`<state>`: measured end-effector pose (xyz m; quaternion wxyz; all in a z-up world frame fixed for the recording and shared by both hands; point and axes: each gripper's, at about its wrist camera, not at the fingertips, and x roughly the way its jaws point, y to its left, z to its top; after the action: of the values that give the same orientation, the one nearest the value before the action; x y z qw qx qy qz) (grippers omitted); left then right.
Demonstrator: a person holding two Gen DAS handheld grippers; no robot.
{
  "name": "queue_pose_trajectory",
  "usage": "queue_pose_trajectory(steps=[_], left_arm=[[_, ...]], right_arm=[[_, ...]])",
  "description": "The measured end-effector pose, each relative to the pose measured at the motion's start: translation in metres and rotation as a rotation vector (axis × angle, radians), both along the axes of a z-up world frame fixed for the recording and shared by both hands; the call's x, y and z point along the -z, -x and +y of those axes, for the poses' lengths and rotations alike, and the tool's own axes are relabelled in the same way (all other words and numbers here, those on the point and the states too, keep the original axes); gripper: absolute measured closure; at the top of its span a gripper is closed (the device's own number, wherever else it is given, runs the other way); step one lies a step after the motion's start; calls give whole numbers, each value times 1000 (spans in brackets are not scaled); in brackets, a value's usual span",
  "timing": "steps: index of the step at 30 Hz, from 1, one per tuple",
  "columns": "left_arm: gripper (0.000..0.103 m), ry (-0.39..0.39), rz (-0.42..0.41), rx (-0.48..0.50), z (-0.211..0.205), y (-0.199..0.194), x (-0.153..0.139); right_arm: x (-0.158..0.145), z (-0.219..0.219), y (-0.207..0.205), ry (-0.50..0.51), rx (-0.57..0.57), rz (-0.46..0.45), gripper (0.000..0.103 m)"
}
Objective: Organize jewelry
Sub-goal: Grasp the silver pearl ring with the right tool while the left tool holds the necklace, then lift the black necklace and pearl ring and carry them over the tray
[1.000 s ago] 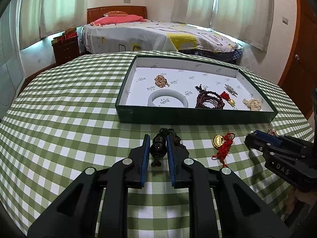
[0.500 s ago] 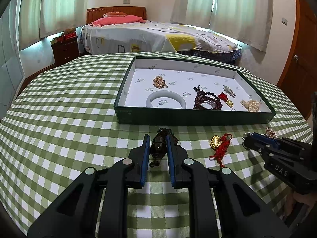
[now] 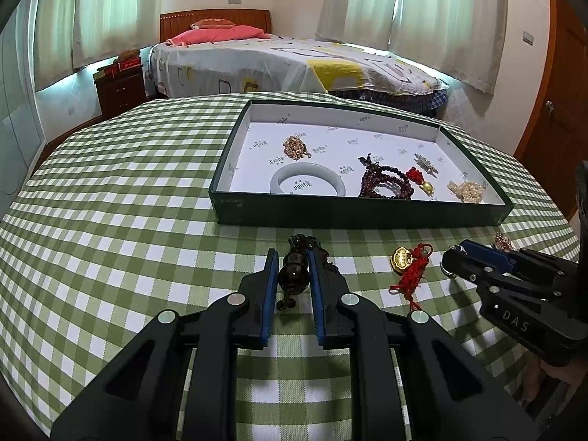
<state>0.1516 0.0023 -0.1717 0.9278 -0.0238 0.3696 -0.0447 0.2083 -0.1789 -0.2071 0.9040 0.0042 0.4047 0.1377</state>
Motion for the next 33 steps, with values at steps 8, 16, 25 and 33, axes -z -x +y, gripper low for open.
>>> queue_pose_trajectory(steps=[8,16,25,33], left_arm=[[86,1,-3,-2,0,0,0],[86,0,-13,0,-1,2,-3],[86,-5,-38,10,-6,7,-12],[86,-8,-81,17,-9,17,-29]], right_arm=[[-2,-2,3,-6,0,-10,87],[-4,-5,6,-8,0,-19,88],[-16,-8,15,-11,2,-48,88],[-38,-12,26,-21,7,-104,88]])
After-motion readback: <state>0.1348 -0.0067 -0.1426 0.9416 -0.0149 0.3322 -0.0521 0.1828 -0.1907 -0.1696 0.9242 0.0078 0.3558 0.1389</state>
